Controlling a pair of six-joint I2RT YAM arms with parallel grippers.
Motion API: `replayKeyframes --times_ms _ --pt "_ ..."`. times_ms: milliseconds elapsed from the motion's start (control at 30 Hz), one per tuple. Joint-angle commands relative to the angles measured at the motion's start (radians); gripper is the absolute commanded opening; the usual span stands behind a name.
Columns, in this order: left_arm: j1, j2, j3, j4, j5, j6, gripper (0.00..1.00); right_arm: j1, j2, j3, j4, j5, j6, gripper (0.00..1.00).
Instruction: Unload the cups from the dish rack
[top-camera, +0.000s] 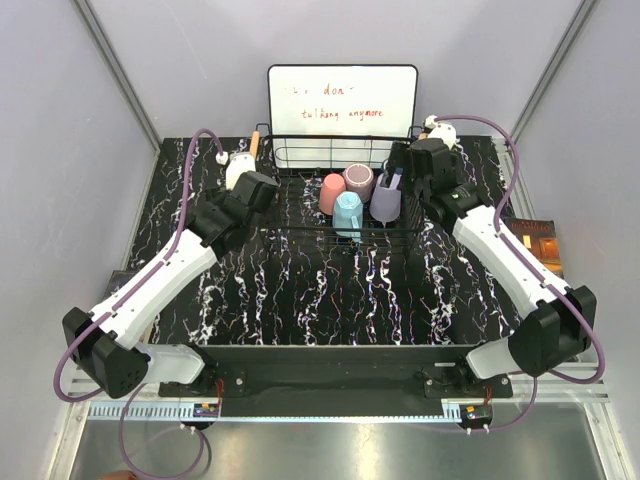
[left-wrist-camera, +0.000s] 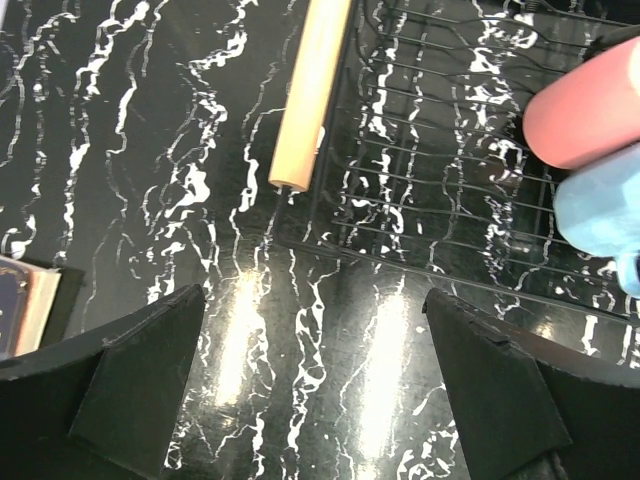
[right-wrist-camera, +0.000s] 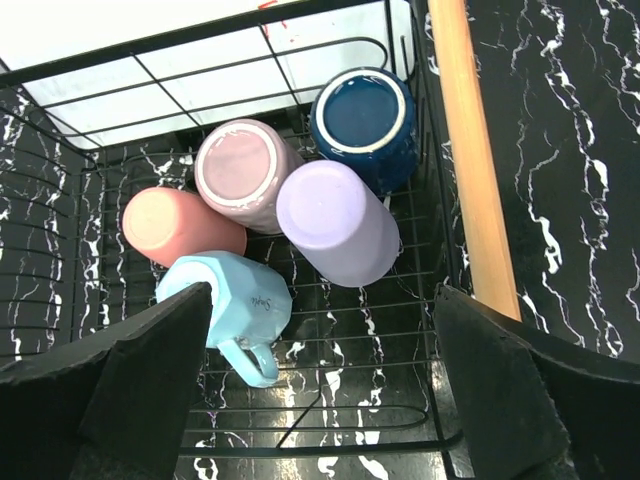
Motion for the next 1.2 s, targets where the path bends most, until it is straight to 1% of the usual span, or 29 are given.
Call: replayKeyframes --times_ms 0,33,167,300,367,433,567,800,1167 --pt "-0.001 -0.021 0.002 0.059 0.045 0.019 0.99 0.023 -0.006 0.03 0.055 -0.023 -0.043 1.0" --pt "-0.001 -0.018 0.002 0.06 0.051 0.024 0.99 0.03 0.008 0.059 0.03 -0.032 -0.06 1.0" --pt "-0.001 0.007 0.002 0.071 0.101 0.036 0.99 0.069 0.07 0.091 0.023 -0.084 -0.127 1.0" --pt "-0.001 -0.008 -0.038 0.111 0.154 0.077 0.99 0.08 0.124 0.126 0.013 -0.101 -0.117 1.0" --pt "-0.001 -0.036 -0.058 0.142 0.175 0.09 0.99 0.092 0.153 0.133 0.007 -0.115 -0.109 0.97" --pt "-0.001 -0.053 -0.083 0.16 0.183 0.106 0.99 0.104 0.17 0.133 0.009 -0.112 -0.101 0.95" --pt "-0.001 -0.08 -0.104 0.185 0.198 0.12 0.99 0.135 0.241 0.14 0.007 -0.115 -0.086 1.0" --pt "-0.001 -0.097 -0.147 0.203 0.224 0.111 0.99 0.187 0.342 0.225 -0.01 -0.111 -0.086 1.0" --pt "-0.001 -0.111 -0.159 0.212 0.233 0.117 0.99 0.199 0.456 0.281 -0.031 -0.112 -0.087 1.0"
